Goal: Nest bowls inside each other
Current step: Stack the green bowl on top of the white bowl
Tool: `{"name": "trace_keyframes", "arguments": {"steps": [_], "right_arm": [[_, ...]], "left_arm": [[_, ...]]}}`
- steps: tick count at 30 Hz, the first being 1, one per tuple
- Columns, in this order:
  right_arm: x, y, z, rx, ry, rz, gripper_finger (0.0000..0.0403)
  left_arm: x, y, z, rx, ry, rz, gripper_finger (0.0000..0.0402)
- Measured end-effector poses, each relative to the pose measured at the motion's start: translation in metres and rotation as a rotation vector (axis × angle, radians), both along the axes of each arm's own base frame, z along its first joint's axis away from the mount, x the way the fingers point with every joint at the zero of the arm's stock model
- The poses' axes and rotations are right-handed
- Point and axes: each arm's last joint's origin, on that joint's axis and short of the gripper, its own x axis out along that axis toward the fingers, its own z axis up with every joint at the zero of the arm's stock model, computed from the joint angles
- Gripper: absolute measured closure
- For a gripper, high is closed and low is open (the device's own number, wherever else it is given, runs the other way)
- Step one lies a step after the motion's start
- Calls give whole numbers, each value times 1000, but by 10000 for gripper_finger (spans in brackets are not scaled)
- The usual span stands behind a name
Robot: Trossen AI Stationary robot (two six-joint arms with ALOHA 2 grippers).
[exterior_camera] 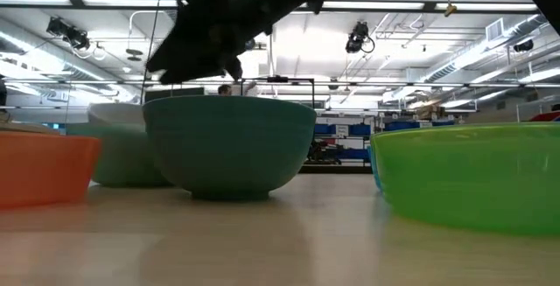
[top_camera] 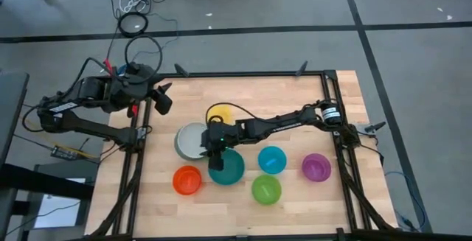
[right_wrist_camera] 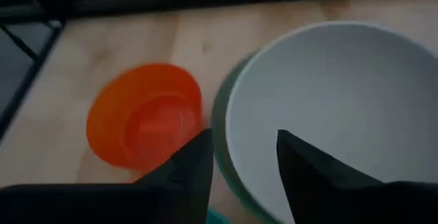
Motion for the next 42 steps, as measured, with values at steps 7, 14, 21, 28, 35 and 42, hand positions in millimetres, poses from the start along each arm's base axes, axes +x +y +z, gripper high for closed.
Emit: {"name": "trace_keyframes", "arguments": {"steps": [7, 14, 21, 28, 35, 42], "right_arm": [[-40, -17, 40, -36, 184, -71, 252], [-79, -16, 49, 44, 474, -128, 252], [-76, 3, 30, 72, 550, -109, 252], [-61, 8, -11, 59, 635, -125, 252], [-54, 5, -25, 47, 641, -131, 254], [-53, -1, -25, 43, 634, -134, 334]], "left_arm": [[-6, -1, -8, -73, 71, -4, 245], [-9, -2, -31, -143, 149, 39, 245], [-3, -2, -59, -164, 221, 68, 245], [1, -2, -79, -174, 274, 86, 245], [2, -2, -84, -175, 288, 87, 245], [6, -1, -82, -170, 243, 80, 245]]}}
